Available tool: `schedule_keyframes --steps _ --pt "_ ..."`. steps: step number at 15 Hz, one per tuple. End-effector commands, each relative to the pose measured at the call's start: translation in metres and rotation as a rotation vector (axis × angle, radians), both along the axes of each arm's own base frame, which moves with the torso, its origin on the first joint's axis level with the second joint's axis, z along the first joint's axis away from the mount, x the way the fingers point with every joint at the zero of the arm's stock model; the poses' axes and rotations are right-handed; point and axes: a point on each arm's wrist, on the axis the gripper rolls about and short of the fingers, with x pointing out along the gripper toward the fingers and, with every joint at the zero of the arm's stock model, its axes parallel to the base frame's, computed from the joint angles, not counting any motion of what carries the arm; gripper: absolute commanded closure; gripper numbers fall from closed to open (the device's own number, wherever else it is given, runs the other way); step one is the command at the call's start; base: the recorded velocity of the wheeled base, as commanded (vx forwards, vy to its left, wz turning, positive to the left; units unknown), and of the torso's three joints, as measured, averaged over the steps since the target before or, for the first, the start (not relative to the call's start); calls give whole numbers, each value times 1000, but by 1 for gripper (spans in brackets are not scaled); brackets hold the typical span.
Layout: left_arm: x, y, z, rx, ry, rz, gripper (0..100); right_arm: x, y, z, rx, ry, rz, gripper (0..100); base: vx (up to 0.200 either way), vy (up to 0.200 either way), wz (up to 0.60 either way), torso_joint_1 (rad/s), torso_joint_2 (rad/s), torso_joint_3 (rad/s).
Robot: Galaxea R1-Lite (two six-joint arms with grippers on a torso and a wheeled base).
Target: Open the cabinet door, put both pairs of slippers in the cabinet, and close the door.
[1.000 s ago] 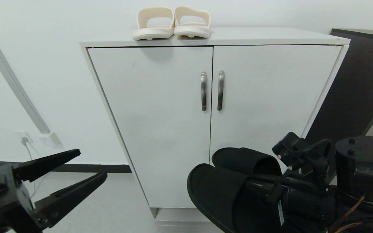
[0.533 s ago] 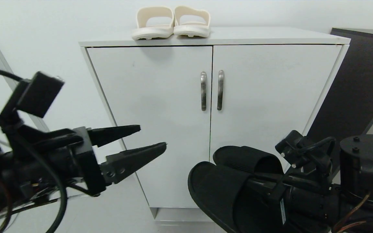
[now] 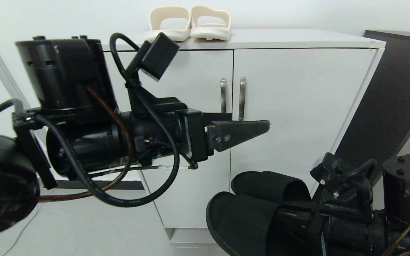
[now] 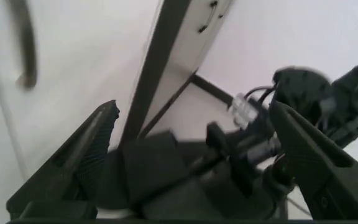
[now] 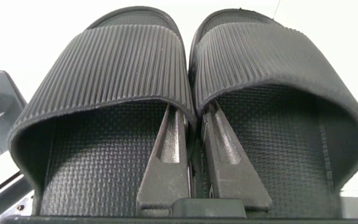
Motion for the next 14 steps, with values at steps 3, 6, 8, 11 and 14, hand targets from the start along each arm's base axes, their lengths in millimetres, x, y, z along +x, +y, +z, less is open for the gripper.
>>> schedule_keyframes --steps 3,6,8,11,14 --pt "37 -32 1 -21 22 -17 0 1 -2 0 2 0 -4 100 0 0 0 0 0 0" --pt "47 -35 5 -31 13 17 0 1 -2 0 2 0 -7 100 0 0 0 0 0 0" --pt "50 -32 6 -31 11 43 0 1 -2 1 3 -1 -7 100 0 0 0 0 0 0" --pt "55 -29 4 -30 15 112 0 1 -2 1 2 -3 -8 100 0 0 0 0 0 0" --pt "67 -37 3 -34 9 184 0 1 -2 1 1 -3 -10 100 0 0 0 0 0 0"
